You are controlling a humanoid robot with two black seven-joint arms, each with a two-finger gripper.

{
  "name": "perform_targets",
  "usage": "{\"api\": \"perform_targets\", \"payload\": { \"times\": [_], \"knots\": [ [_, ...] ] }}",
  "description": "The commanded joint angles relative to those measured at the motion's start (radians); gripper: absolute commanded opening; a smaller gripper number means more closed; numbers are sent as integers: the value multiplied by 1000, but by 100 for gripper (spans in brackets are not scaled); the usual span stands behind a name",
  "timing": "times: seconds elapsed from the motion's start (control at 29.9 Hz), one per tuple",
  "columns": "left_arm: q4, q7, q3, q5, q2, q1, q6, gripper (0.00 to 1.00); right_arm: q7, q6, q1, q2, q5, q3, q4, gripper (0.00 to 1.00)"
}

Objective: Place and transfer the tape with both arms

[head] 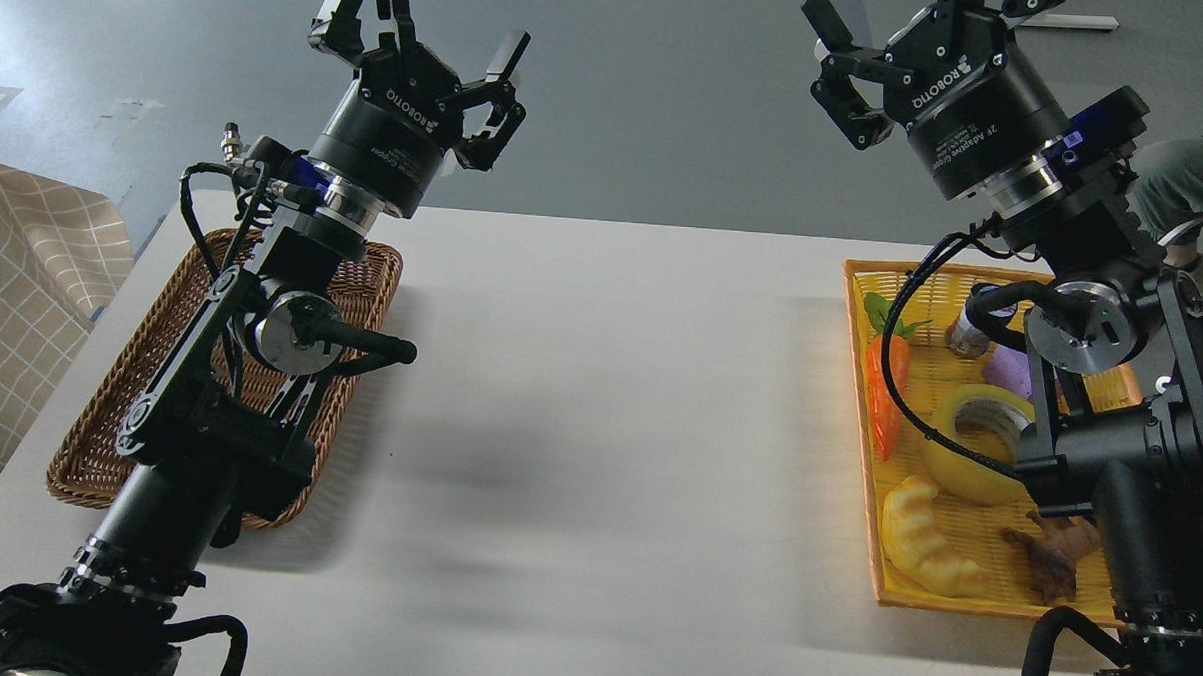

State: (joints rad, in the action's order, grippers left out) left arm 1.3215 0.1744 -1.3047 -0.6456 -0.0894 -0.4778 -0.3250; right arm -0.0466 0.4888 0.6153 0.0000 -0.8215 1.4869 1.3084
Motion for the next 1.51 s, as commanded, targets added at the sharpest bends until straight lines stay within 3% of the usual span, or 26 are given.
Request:
{"api": "perform_targets", "payload": {
  "times": [0.0,0.3,0.54,1.47],
  "knots": [
    [2,8,1,0,2,2,1,98,1,0,-2,0,-1,-2,2,100],
    [-1,2,2,0,0,2,-6,98,1,0,-2,0,1,-2,3,100],
    [-4,5,2,0,-1,4,-63,98,1,0,-12,0,1,-4,6,100],
    [-28,5,-1,-5,-7,11,-65,98,1,0,-34,0,1,-5,6,100]
  ]
}}
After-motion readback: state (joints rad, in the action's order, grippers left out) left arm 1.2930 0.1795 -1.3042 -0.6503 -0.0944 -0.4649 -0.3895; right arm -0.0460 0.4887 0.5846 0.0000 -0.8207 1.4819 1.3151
